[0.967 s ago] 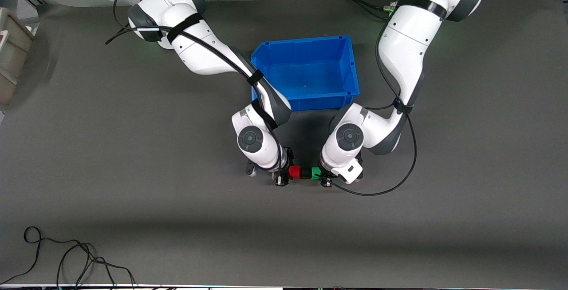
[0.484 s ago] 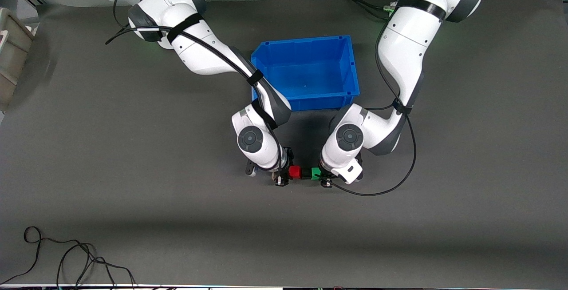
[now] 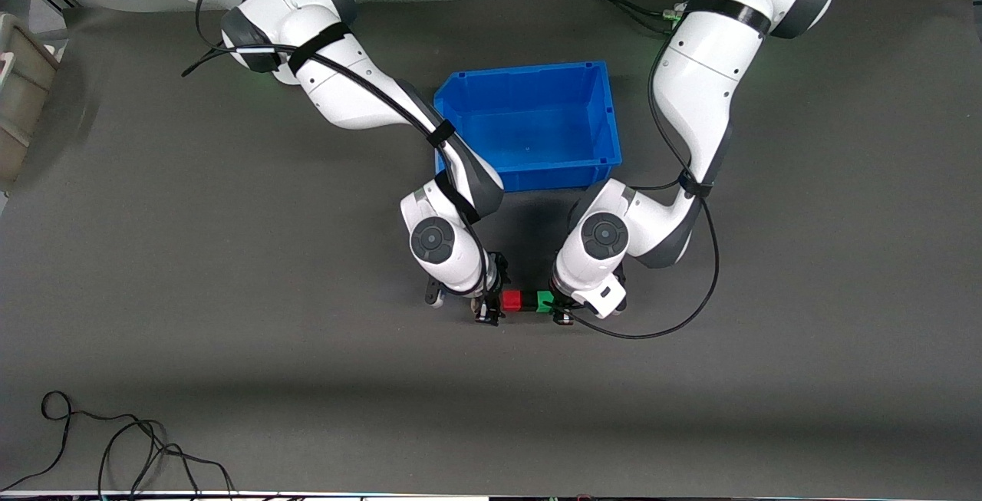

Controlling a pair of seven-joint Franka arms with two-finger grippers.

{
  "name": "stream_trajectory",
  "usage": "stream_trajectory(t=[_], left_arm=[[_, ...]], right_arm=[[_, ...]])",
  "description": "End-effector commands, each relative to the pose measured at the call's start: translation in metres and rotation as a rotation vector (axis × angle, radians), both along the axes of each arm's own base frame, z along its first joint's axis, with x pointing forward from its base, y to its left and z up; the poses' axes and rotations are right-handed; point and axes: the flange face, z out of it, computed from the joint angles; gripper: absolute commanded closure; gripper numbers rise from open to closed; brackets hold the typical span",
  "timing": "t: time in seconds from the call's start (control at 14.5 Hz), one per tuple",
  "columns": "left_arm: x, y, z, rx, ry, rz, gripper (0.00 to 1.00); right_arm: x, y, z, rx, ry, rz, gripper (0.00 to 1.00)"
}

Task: Attach green and red cubes to black cube
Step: 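Lower the red and green cubes against the black cube's sides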

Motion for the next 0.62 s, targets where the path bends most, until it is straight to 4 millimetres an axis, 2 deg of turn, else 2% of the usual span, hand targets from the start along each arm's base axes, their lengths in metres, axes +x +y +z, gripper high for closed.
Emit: stream_trajectory(t=[0.0,0.21,0.35,0.41,0.48,0.55], left_arm=[[0.003,-0.007,0.003,-0.002,-0.016,-0.002,0.0],[0.006,-0.004,0.006,-0.001,-0.022,0.002,0.0],[0.008,-0.001,0.01,0.0,-0.026,0.005,0.0],[0.011,0.001,0.017,0.003,-0.024,0.008,0.0],[0.019,0.007,0.034,0.002,-0.042,0.015,0.0],[0.02,0.013,0.04,0.034,-0.03,-0.003,0.0]], right_arm=[[0.013,-0.005,0.031,0.021,-0.033,0.009,0.08],[0.023,-0.024,0.074,0.008,0.0,0.078,0.08],[0.025,-0.037,0.11,-0.003,0.02,0.176,0.08],[0.026,-0.047,0.128,-0.01,0.026,0.244,0.06],[0.026,-0.057,0.149,-0.01,0.026,0.32,0.01],[0.027,-0.072,0.177,-0.01,0.03,0.39,0.01]])
